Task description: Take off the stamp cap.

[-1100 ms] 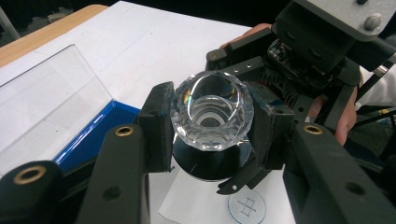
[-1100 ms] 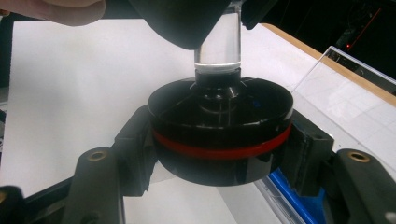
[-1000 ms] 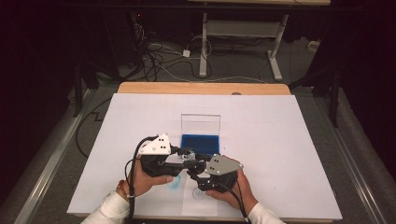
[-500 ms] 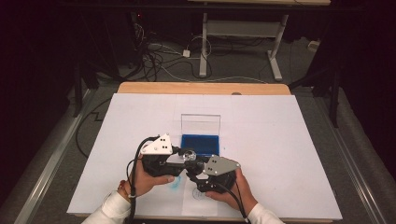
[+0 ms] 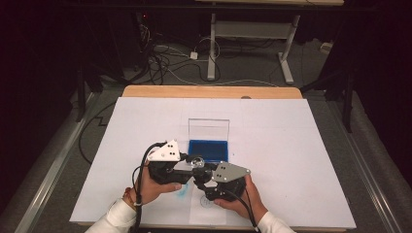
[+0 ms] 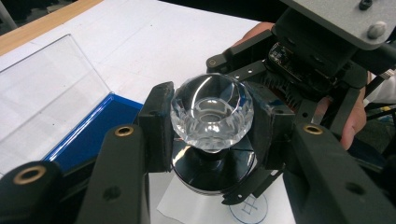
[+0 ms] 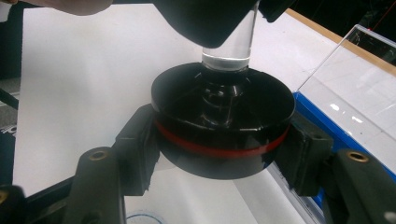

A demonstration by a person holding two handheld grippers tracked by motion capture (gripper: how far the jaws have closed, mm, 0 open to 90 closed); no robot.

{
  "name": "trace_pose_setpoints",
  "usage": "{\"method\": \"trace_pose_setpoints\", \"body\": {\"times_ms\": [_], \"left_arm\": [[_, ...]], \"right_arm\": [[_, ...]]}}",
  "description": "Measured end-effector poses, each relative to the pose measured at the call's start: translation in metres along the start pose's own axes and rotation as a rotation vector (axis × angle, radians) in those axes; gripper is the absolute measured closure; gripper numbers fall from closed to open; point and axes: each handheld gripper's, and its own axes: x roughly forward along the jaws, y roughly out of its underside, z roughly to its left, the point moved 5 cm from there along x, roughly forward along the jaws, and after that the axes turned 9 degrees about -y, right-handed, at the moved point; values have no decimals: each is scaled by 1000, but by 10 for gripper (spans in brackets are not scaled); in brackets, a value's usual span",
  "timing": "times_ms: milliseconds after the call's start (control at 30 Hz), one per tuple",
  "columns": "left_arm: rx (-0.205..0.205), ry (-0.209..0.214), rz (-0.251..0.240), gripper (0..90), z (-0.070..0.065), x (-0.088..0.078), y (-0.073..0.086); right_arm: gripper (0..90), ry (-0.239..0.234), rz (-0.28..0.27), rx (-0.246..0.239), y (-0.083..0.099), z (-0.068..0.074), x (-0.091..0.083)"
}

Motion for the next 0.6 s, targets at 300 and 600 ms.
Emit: {"method": "trace_pose_setpoints", "body": {"times_ms": [300,600], "left_arm": [[17,3,12,547,-2,1,2],[30,2,19,548,-3,0,6]], "right_arm": [[387,-34,0,33,2,0,1],[389,-45,51,43,2,2,3]]}}
